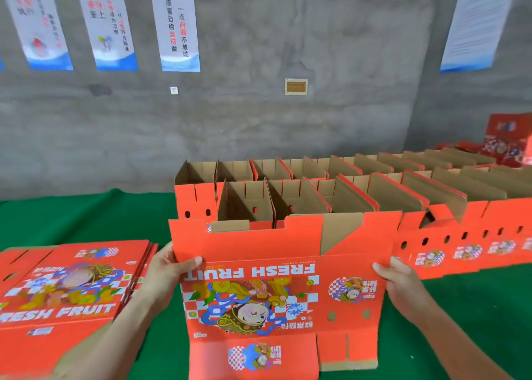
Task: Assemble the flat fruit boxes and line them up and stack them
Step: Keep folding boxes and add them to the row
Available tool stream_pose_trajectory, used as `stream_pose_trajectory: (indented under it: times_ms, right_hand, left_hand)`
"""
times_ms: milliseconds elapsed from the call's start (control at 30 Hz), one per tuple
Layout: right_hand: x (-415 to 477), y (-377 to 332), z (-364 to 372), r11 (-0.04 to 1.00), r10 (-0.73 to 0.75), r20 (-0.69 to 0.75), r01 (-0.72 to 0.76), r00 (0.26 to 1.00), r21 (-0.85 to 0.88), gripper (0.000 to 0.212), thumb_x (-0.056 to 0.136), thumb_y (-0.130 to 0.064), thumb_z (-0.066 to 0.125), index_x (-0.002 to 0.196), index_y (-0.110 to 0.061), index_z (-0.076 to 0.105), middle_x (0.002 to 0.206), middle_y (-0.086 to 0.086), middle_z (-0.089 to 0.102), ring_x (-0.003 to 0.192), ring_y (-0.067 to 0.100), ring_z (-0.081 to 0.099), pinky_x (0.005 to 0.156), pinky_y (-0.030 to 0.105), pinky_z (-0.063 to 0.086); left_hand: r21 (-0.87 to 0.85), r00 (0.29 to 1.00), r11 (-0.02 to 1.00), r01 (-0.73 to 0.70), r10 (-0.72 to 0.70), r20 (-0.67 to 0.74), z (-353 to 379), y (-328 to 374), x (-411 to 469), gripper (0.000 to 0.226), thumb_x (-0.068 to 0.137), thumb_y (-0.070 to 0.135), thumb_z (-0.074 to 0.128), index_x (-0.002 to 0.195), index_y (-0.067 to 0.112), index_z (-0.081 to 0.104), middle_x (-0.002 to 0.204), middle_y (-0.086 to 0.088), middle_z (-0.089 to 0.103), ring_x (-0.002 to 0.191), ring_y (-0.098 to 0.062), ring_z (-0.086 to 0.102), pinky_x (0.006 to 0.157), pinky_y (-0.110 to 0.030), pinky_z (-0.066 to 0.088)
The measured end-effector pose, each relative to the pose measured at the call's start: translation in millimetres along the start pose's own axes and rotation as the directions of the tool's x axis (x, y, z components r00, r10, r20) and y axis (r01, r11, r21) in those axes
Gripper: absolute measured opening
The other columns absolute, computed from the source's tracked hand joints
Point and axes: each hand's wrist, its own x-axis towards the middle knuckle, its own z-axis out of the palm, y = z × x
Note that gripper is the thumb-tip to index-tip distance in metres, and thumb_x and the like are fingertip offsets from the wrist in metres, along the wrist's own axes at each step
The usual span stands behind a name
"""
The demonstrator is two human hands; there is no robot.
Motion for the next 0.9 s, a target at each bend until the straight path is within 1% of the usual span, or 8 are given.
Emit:
stream_pose_trajectory:
  times_ms: [133, 233, 300, 367, 567, 667, 800, 900]
  right_hand:
    - [7.1, 0.0, 6.9, 0.999, -0.051, -0.163, 0.053, 0.985, 0.01, 0.044, 0.086, 0.006, 0.062, 0.126, -0.002, 0.047, 0.117, 0.011, 0.061, 0.107, 0.024, 0.057, 0.087, 0.033, 0.047]
    - [4.5, -10.7, 17.9, 0.881, -0.434, -0.426, 0.275, 0.794, -0.384, 0.04, 0.083, 0.001, 0.068, 0.119, -0.005, 0.051, 0.118, 0.014, 0.052, 0.102, 0.023, 0.053, 0.087, 0.033, 0.044]
    - [-0.3, -18.3, 31.2, 0.715, -0.66, -0.286, 0.463, 0.695, -0.524, 0.03, 0.083, 0.002, 0.067, 0.108, -0.012, 0.056, 0.105, 0.01, 0.056, 0.084, 0.011, 0.054, 0.074, 0.019, 0.042]
    - [-2.5, -24.9, 47.7, 0.606, -0.703, -0.064, 0.549, 0.709, -0.575, 0.029, 0.082, 0.0, 0.068, 0.107, -0.012, 0.059, 0.094, 0.005, 0.056, 0.071, 0.008, 0.053, 0.066, 0.017, 0.039]
    - [10.1, -47.2, 79.6, 0.705, -0.447, 0.099, 0.418, 0.889, -0.572, 0.031, 0.084, -0.022, 0.07, 0.106, -0.022, 0.048, 0.086, -0.002, 0.055, 0.069, 0.01, 0.051, 0.06, 0.016, 0.035]
    - [17.0, -53.9, 82.7, 0.612, -0.358, 0.139, 0.344, 0.924, -0.712, 0.024, 0.089, -0.033, 0.063, 0.092, -0.013, 0.05, 0.085, 0.002, 0.057, 0.076, 0.017, 0.057, 0.062, 0.027, 0.034]
    - [16.5, -56.8, 83.0, 0.663, -0.076, 0.244, 0.232, 0.967, -0.712, 0.024, 0.1, -0.036, 0.041, 0.098, -0.012, 0.038, 0.067, 0.007, 0.063, 0.042, 0.01, 0.062, 0.04, 0.021, 0.043]
    - [13.5, -54.6, 81.9, 0.694, 0.0, 0.281, 0.202, 0.96, -0.691, 0.031, 0.1, -0.041, 0.037, 0.107, -0.01, 0.039, 0.063, 0.01, 0.065, 0.05, 0.016, 0.067, 0.053, 0.031, 0.056]
  left_hand:
    - [-0.007, 0.999, 0.999, -0.048, 0.048, -0.004, 5.8, -5.8, -2.3, 0.036, 0.062, 0.009, 0.076, 0.096, 0.02, 0.068, 0.096, -0.016, 0.072, 0.077, -0.026, 0.071, 0.062, -0.032, 0.057]
    - [-0.032, 0.997, 0.997, -0.07, 0.07, -0.012, 10.8, -4.6, -3.6, 0.04, 0.066, 0.008, 0.074, 0.103, 0.017, 0.065, 0.1, -0.019, 0.071, 0.083, -0.034, 0.071, 0.064, -0.038, 0.057]
    - [-0.039, 0.996, 0.996, -0.085, 0.084, -0.018, 15.9, -1.0, -4.9, 0.041, 0.067, 0.008, 0.073, 0.106, 0.017, 0.063, 0.101, -0.019, 0.071, 0.084, -0.037, 0.07, 0.066, -0.042, 0.057]
    - [-0.05, 0.995, 0.994, -0.098, 0.098, 0.003, 21.9, 4.3, -6.4, 0.041, 0.068, 0.006, 0.071, 0.107, 0.017, 0.062, 0.101, -0.019, 0.071, 0.084, -0.037, 0.07, 0.068, -0.043, 0.058]
    - [-0.101, 0.987, 0.985, -0.139, 0.146, 0.06, 31.8, 20.3, -8.7, 0.038, 0.07, 0.003, 0.067, 0.106, 0.014, 0.063, 0.098, -0.019, 0.071, 0.08, -0.033, 0.07, 0.065, -0.041, 0.059]
    - [-0.106, 0.987, 0.983, -0.15, 0.155, 0.041, 31.3, 22.2, -8.4, 0.037, 0.071, 0.003, 0.065, 0.106, 0.014, 0.063, 0.097, -0.017, 0.072, 0.079, -0.031, 0.07, 0.066, -0.04, 0.059]
    - [-0.096, 0.984, 0.979, -0.178, 0.178, -0.014, 32.5, 18.3, -9.7, 0.027, 0.072, 0.003, 0.064, 0.093, 0.019, 0.066, 0.091, -0.009, 0.073, 0.075, -0.021, 0.07, 0.063, -0.031, 0.059]
    - [-0.038, 0.985, 0.984, -0.174, 0.174, -0.019, 32.1, 19.2, -9.3, 0.023, 0.073, 0.002, 0.063, 0.09, 0.017, 0.064, 0.088, -0.008, 0.072, 0.072, -0.018, 0.068, 0.064, -0.028, 0.058]
